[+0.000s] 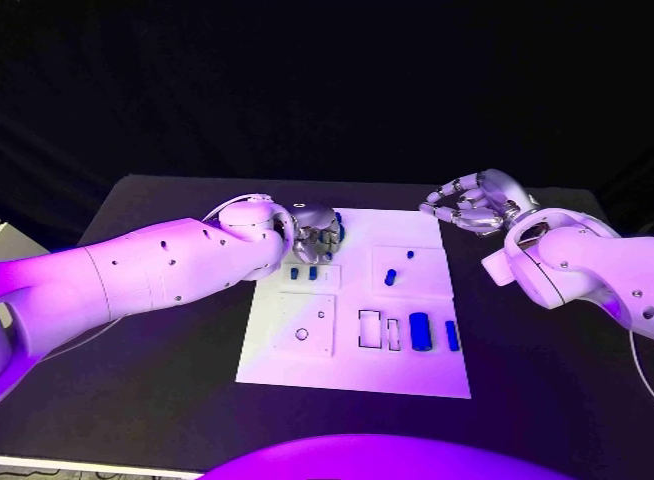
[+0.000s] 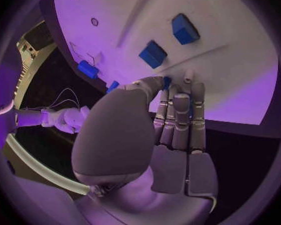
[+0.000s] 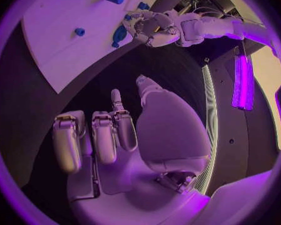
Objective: Assemble the parts on the task board
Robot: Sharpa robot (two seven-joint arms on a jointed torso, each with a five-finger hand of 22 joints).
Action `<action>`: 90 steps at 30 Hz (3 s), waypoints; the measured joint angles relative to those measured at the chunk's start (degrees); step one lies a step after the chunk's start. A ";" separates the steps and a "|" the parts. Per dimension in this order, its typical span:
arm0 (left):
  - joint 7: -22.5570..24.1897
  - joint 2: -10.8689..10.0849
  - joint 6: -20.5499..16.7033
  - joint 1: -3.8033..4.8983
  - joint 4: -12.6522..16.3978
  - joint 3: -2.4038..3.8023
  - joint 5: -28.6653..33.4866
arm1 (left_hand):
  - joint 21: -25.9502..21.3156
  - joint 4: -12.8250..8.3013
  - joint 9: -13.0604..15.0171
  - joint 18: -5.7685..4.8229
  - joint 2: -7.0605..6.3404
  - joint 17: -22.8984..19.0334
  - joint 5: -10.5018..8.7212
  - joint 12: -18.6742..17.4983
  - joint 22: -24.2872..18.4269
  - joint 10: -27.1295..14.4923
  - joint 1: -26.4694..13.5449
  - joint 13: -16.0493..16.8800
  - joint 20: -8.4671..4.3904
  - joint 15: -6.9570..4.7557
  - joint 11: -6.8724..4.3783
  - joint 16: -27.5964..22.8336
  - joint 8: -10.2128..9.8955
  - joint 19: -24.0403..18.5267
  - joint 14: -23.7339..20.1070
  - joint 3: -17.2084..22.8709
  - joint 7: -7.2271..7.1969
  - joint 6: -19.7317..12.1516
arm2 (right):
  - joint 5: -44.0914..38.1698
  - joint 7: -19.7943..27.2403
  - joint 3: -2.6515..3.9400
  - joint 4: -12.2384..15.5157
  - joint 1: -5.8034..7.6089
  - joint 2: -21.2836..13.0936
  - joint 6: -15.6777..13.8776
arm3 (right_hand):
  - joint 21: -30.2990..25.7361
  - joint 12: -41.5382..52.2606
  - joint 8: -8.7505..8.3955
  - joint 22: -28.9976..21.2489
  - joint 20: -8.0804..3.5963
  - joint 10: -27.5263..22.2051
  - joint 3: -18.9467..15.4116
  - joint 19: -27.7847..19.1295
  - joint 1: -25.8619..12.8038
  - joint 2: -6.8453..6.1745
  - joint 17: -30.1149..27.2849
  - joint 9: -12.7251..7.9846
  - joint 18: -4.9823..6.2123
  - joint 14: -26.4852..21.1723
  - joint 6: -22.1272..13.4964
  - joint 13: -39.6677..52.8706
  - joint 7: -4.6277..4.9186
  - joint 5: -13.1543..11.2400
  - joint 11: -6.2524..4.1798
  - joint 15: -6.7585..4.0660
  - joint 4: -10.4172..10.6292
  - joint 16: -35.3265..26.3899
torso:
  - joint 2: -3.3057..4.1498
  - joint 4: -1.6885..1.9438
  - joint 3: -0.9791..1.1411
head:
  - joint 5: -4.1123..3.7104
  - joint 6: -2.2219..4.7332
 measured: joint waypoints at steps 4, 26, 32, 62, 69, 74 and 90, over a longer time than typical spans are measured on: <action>0.00 0.06 0.20 0.00 -0.07 0.00 0.10 | 0.33 -0.15 0.00 -0.01 -0.22 0.44 0.00 -0.32 0.55 0.00 -0.22 -0.17 0.23 -0.01 0.00 0.41 -0.09 0.23 0.41 0.15 0.00 0.00 | -0.03 -0.01 0.00 0.01 0.00 0.00 0.00 | 0.00 0.00 0.00 0.00 0.00 0.00 0.00 0.00 0.00 0.00 0.00 -0.05 0.00 0.00 0.00 0.00 0.00 0.00 0.00 0.00 0.00 0.00 | -0.04 0.01 0.02 | -0.06 -0.05; 0.19 0.44 1.11 -0.10 -0.61 0.08 0.23 | 11.15 -5.55 0.89 -0.96 1.78 13.34 -0.32 -0.65 12.62 8.01 -1.11 0.44 -1.42 -2.26 -2.46 8.40 -0.27 10.88 9.80 2.67 -0.92 6.23 | -0.15 -0.01 0.00 0.02 0.00 0.02 0.00 | 0.00 0.00 0.00 0.04 0.00 0.00 0.00 0.00 0.00 0.00 0.04 -0.04 0.00 0.00 0.00 0.00 0.00 0.22 0.00 0.00 0.00 0.00 | -0.07 0.02 -0.01 | -0.12 -0.09; 0.97 0.26 -0.61 -0.33 -0.75 0.01 0.39 | 12.32 -5.81 1.30 -1.85 2.37 14.22 -0.48 -1.80 13.80 9.01 -1.80 0.44 -1.71 -2.47 -2.45 8.65 -0.48 12.24 11.05 2.91 -1.02 6.96 | -0.18 -0.01 0.00 0.00 0.00 0.08 -0.01 | 0.00 0.00 0.00 0.03 0.00 0.00 0.00 0.00 0.00 0.00 0.04 -0.04 -0.01 0.00 0.00 0.00 0.00 0.22 0.00 0.00 0.00 0.00 | -0.08 0.02 0.01 | -0.13 -0.12; 3.33 -8.67 -3.06 -0.59 4.51 2.62 8.22 | 12.69 -6.35 1.49 -1.84 2.02 14.54 -0.48 -3.41 14.35 9.63 -2.95 0.41 -1.72 -2.37 -2.26 8.85 -0.93 12.81 11.53 3.46 -1.23 7.55 | -0.24 -0.02 0.00 -0.16 0.00 -0.07 0.00 | 0.00 0.00 0.00 0.01 0.00 0.00 0.00 0.00 0.00 0.00 0.01 -0.04 0.00 0.00 0.00 -0.01 0.00 0.22 0.00 0.00 0.00 0.00 | -0.13 0.14 -0.01 | 0.12 -0.01; 3.17 -7.90 -2.03 -0.62 3.47 2.35 8.24 | 12.69 -6.35 1.49 -1.84 1.95 14.54 -0.49 -3.46 14.34 9.83 -3.03 0.40 -1.72 -2.36 -2.46 8.85 -0.94 12.81 11.53 3.46 -1.23 7.55 | -0.26 -0.03 -0.01 -0.18 0.00 -0.03 0.00 | 0.00 0.00 0.00 0.01 0.00 0.00 0.00 0.00 0.00 0.00 0.01 -0.04 -0.01 0.00 0.00 0.04 0.00 0.22 0.00 0.00 0.00 0.00 | -0.05 0.05 -0.03 | 0.31 -0.13; 3.03 -7.28 -1.20 -0.63 2.45 2.23 8.21 | 12.69 -6.36 1.49 -1.84 1.94 14.47 -0.52 -3.46 14.34 9.83 -3.03 0.39 -1.72 -2.36 -2.46 8.85 -0.95 12.81 11.53 3.46 -1.23 7.55 | -0.27 -0.03 0.00 -0.18 0.00 -0.02 0.00 | 0.00 0.00 0.00 0.01 0.00 0.00 0.00 0.00 0.00 0.00 0.01 -0.04 -0.01 0.00 0.00 0.04 0.00 0.22 0.00 0.00 0.00 0.00 | -0.05 0.00 -0.01 | 0.40 -0.21; 2.67 -6.86 0.70 -0.60 1.59 2.17 8.20 | 12.69 -6.50 1.46 -1.83 1.87 14.24 -0.23 -3.80 14.33 9.83 -3.10 0.38 -1.72 -2.36 -2.45 8.85 -1.14 12.81 11.53 3.61 -1.03 7.75 | -0.29 -0.05 0.00 -0.13 0.00 -0.05 0.00 | 0.00 0.00 0.00 0.00 0.00 0.00 0.00 0.00 0.00 0.00 0.00 -0.03 0.00 0.00 0.00 0.03 0.00 0.22 0.00 0.00 0.00 0.00 | -0.06 0.02 0.03 | 0.30 -0.43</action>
